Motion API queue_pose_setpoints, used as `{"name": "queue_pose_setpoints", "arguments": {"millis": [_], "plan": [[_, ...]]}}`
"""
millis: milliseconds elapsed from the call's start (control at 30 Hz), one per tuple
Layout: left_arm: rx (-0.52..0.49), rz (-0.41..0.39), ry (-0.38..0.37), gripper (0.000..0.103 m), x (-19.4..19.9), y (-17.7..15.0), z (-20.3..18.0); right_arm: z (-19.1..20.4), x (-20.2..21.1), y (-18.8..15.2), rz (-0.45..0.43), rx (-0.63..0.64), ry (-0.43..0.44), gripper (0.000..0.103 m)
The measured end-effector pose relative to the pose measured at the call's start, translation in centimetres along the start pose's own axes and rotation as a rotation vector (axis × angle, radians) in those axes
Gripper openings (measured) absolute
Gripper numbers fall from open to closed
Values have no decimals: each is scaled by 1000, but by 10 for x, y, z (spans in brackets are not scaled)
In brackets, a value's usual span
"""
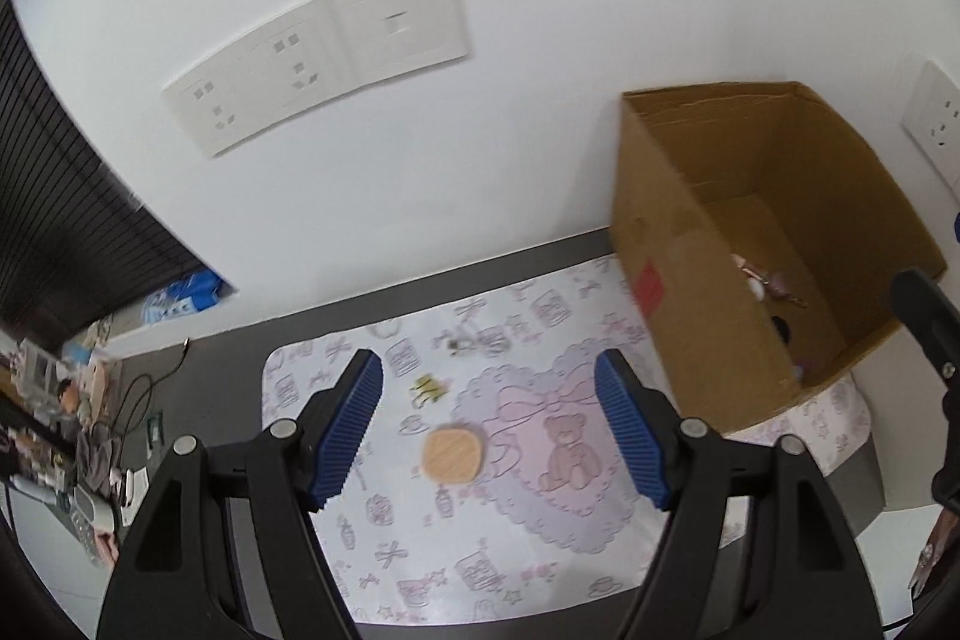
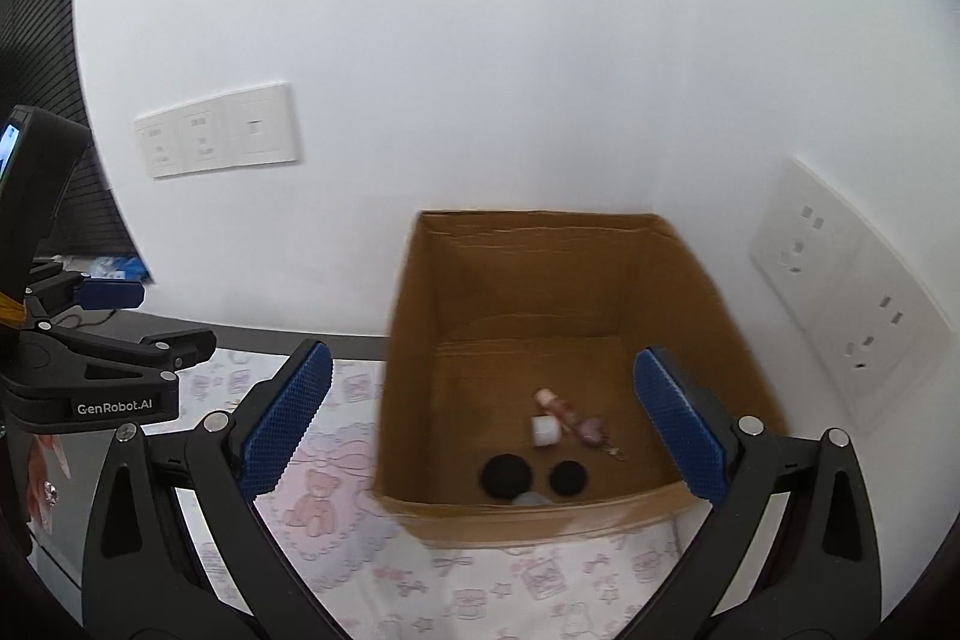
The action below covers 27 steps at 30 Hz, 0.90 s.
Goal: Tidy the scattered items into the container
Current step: 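Move both tools back toward the sponge and clip on the cloth, then lower the left gripper to the gold binder clip while the right gripper lowers to the beige sponge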
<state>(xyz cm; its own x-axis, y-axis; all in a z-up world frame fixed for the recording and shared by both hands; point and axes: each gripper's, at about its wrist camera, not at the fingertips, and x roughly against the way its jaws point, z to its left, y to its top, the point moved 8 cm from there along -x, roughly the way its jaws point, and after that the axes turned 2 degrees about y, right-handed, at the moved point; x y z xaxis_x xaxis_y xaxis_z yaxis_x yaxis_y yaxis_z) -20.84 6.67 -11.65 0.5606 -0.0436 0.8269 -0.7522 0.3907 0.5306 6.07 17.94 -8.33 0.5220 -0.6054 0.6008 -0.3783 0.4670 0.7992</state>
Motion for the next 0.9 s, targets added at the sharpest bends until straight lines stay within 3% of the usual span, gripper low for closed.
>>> {"name": "queue_pose_setpoints", "arguments": {"millis": [500, 900], "plan": [[64, 32, 47, 72, -25, -34, 108, 96, -20, -3, 18, 41, 61, 102], [86, 29, 64, 72, -38, -47, 177, 150, -30, -10, 27, 38, 36, 102]]}}
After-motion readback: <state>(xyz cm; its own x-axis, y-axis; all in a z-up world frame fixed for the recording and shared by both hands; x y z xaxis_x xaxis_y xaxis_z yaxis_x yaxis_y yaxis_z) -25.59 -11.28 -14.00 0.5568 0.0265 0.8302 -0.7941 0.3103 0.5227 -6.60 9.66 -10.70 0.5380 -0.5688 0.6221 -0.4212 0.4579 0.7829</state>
